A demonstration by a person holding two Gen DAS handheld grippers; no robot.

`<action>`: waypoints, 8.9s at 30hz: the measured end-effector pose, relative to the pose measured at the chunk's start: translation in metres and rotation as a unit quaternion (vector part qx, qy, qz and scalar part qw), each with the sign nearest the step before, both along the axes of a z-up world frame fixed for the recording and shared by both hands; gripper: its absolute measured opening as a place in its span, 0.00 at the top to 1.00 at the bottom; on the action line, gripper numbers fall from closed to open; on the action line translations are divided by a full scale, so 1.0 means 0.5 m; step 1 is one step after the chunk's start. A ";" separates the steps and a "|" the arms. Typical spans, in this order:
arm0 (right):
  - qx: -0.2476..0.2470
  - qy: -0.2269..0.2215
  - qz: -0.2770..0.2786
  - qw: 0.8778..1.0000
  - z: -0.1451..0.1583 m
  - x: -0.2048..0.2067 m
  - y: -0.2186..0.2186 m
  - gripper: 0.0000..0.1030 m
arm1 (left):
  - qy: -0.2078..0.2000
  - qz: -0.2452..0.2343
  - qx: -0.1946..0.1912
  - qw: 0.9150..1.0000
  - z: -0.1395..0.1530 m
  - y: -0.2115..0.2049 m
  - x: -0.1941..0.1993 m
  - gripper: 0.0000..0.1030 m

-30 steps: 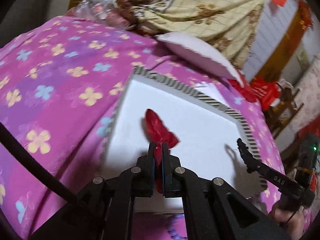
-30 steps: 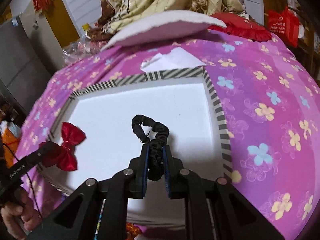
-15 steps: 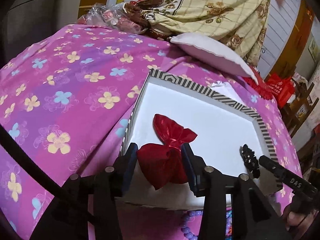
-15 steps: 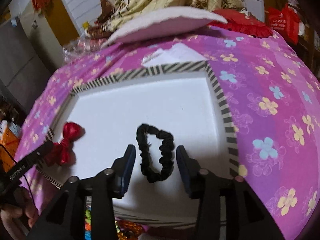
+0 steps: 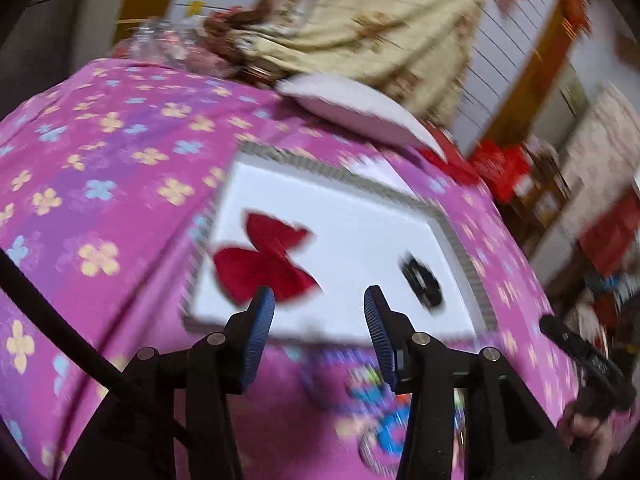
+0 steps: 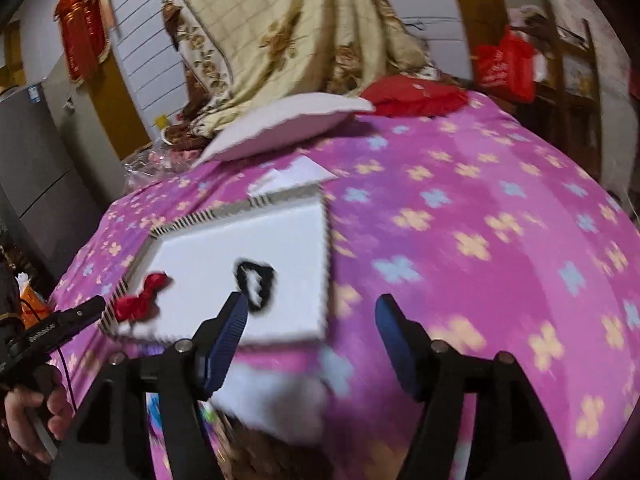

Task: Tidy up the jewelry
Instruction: 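Open the right gripper to drop the black scrunchie while the left gripper releases the red bow, then grasp the white fluffy scrunchie with the right gripper while the left gripper grasps the leopard-print scrunchie, then carry the white scrunchie and leopard-print scrunchie over the tray with both grippers, then open the right gripper over the tray while the left gripper releases the leopard-print scrunchie, then withdraw both grippers from the tray toward the bead bracelets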

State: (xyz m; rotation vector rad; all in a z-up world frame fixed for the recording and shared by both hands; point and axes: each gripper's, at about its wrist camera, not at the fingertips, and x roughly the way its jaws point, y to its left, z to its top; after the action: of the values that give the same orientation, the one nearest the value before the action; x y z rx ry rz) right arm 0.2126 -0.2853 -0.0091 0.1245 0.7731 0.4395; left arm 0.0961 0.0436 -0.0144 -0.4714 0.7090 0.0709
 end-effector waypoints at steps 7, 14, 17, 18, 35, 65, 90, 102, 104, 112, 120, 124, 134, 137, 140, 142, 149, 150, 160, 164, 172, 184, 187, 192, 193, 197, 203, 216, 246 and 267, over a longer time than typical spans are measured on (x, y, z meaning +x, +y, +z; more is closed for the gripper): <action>0.009 0.063 0.083 0.995 -0.062 -0.009 0.004 0.32 | 0.022 -0.081 -0.005 0.996 -0.032 -0.101 -0.045 0.74; -0.009 0.116 0.099 0.988 -0.118 0.019 0.065 0.32 | 0.002 -0.197 -0.010 0.980 -0.040 -0.223 -0.066 0.74; 0.002 0.119 0.108 0.987 -0.107 0.012 0.067 0.54 | -0.008 -0.247 -0.022 0.969 -0.041 -0.275 -0.076 0.74; -0.009 0.110 0.110 0.988 -0.101 0.006 0.071 0.58 | -0.006 -0.256 -0.022 0.966 -0.043 -0.290 -0.077 0.74; 0.039 0.048 0.099 0.993 -0.040 0.000 0.046 0.67 | 0.024 -0.249 0.017 0.968 -0.057 -0.326 -0.071 1.00; 0.071 -0.006 0.076 0.995 0.035 -0.034 0.020 0.68 | -0.105 -0.159 -0.046 0.981 0.114 -0.134 -0.094 1.00; 0.067 -0.035 0.062 0.995 0.052 -0.016 0.071 0.67 | -0.104 -0.052 -0.050 0.992 0.102 -0.009 0.075 1.00; 0.022 -0.028 0.021 0.999 0.048 0.103 0.164 0.68 | -0.080 -0.017 -0.044 0.996 0.065 0.075 0.202 1.00; 0.018 -0.030 0.020 0.999 0.054 0.136 0.187 0.68 | -0.070 -0.006 -0.040 0.997 0.049 0.089 0.214 1.00; 0.022 -0.002 0.029 0.999 0.022 0.268 0.267 0.67 | -0.046 0.019 -0.043 0.998 0.006 0.115 0.244 1.00; 0.025 0.030 0.025 0.999 -0.035 0.320 0.280 0.67 | -0.062 0.018 -0.009 0.998 0.013 0.098 0.258 1.00; 0.022 0.044 0.021 0.999 -0.052 0.333 0.278 0.67 | -0.035 0.025 -0.003 0.999 -0.009 0.102 0.269 1.00; 0.014 0.073 0.009 0.997 -0.078 0.345 0.279 0.67 | 0.021 0.054 0.046 0.997 -0.027 0.100 0.275 1.00; 0.012 0.078 0.005 0.997 -0.082 0.348 0.280 0.67 | 0.036 0.059 0.062 0.996 -0.033 0.099 0.277 1.00; 0.005 0.082 0.007 0.997 -0.086 0.351 0.285 0.65 | 0.045 0.061 0.061 0.995 -0.041 0.105 0.276 1.00; -0.002 0.081 0.010 0.997 -0.086 0.350 0.290 0.64 | 0.050 0.065 0.065 0.995 -0.045 0.109 0.278 1.00; -0.013 0.078 0.010 0.997 -0.085 0.350 0.293 0.57 | 0.059 0.073 0.066 0.993 -0.053 0.111 0.278 1.00; -0.010 0.078 0.010 0.997 -0.085 0.350 0.292 0.56 | 0.060 0.073 0.065 0.993 -0.054 0.112 0.278 1.00; 0.006 0.069 -0.002 0.998 -0.079 0.351 0.275 0.38 | 0.064 0.076 0.063 0.993 -0.058 0.118 0.279 1.00; 0.007 0.067 -0.002 0.998 -0.078 0.351 0.274 0.38 | 0.067 0.077 0.064 0.993 -0.060 0.119 0.280 0.96; 0.020 0.051 -0.020 0.998 -0.061 0.344 0.257 0.38 | 0.069 0.075 0.065 0.993 -0.062 0.119 0.279 0.87; 0.010 0.018 -0.008 1.000 -0.017 0.313 0.269 0.34 | 0.061 0.072 0.087 0.992 -0.040 0.103 0.277 0.66; 0.007 0.014 -0.007 1.000 -0.009 0.303 0.266 0.34 | 0.050 0.068 0.083 0.993 -0.025 0.103 0.271 0.65; 0.007 0.001 -0.009 1.000 0.022 0.275 0.241 0.34 | 0.009 0.051 0.077 0.996 0.021 0.104 0.248 0.65; 0.006 -0.002 -0.009 1.000 0.027 0.270 0.238 0.34 | -0.001 0.049 0.078 0.996 0.032 0.106 0.240 0.65; -0.002 -0.017 -0.003 1.000 0.053 0.224 0.210 0.32 | -0.027 0.042 0.086 0.995 0.069 0.110 0.206 0.65; -0.012 -0.025 0.022 0.999 0.067 0.126 0.172 0.32 | -0.035 0.000 0.106 0.994 0.097 0.097 0.151 0.65; -0.117 0.022 0.094 0.988 -0.034 -0.077 0.126 0.30 | 0.081 -0.146 0.125 0.978 -0.007 -0.009 -0.001 0.65; -0.142 0.024 0.213 0.966 -0.114 -0.030 0.259 0.66 | 0.146 -0.117 0.167 0.968 -0.097 -0.063 0.053 0.67; -0.108 0.068 0.181 0.975 -0.088 -0.038 0.154 0.91 | 0.114 -0.128 0.135 0.976 -0.057 -0.031 0.036 1.00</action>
State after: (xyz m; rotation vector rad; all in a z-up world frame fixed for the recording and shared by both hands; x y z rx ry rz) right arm 0.1936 -0.2085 -0.0532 -0.1964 0.9776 0.6933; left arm 0.1142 0.0282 -0.0428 -0.1090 0.9658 -0.0217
